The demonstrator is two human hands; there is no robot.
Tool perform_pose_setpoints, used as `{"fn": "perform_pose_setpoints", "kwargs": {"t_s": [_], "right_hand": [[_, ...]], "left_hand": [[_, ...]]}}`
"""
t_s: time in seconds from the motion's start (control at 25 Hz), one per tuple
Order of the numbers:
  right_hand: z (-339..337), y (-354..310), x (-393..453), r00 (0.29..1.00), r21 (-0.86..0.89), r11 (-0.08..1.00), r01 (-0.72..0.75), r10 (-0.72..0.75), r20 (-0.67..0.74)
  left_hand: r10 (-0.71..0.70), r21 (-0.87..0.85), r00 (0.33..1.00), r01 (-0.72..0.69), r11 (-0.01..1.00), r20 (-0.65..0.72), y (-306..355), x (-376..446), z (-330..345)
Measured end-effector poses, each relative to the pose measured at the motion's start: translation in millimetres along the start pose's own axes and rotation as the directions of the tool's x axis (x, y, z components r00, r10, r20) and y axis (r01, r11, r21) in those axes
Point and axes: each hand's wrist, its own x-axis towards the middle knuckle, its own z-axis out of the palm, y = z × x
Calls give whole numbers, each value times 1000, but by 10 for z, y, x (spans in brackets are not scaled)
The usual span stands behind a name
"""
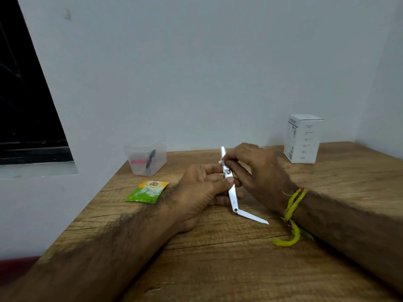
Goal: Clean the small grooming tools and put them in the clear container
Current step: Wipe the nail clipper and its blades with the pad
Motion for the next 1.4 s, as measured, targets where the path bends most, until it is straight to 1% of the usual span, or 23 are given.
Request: {"fn": "perform_pose_setpoints", "kwargs": {"t_s": [0.08, 0.24, 0.36, 0.44, 0.56, 0.64, 0.76, 0.92, 1.04, 1.16, 1.4], "right_hand": [[-14, -3, 4, 1000, -26, 1000, 8, -8, 4], [-8, -17, 1, 999, -21, 999, 40, -39, 18], [-25, 9, 2, 999, -66, 996, 53, -52, 9], [-21, 6, 9, 999, -48, 998, 50, -50, 5], [-25, 4, -4, 995, -54, 995, 85, -82, 50], [-23, 8, 3, 996, -84, 993, 80, -76, 41], [-22, 7, 8, 996, -59, 996, 72, -69, 54], [-27, 3, 18, 995, -111, 990, 81, -74, 68], [-43, -10, 19, 993, -74, 993, 89, -83, 81], [-88, -4, 17, 991, -135, 984, 119, -108, 82], [-107, 10, 27, 985, -158, 978, 139, -121, 120]], "left_hand": [[11, 10, 1000, -11, 1000, -3, -1, -6, 1], [35, 1, 999, -35, 999, -32, 1, -2, 14], [72, 17, 997, -71, 997, -35, -2, -12, 4], [88, 26, 995, -87, 996, -37, -7, 8, -21], [90, 27, 995, -89, 996, -38, -15, 11, -10], [93, 36, 995, -91, 995, -44, -13, 6, -17], [94, 22, 995, -93, 995, -42, -14, 16, -12], [99, 40, 994, -97, 994, -46, -22, 18, -23], [100, 24, 994, -99, 995, -50, -18, 23, -10], [98, 25, 994, -97, 995, -47, -17, 16, -23], [123, 55, 991, -120, 991, -48, -34, 25, -22]]}}
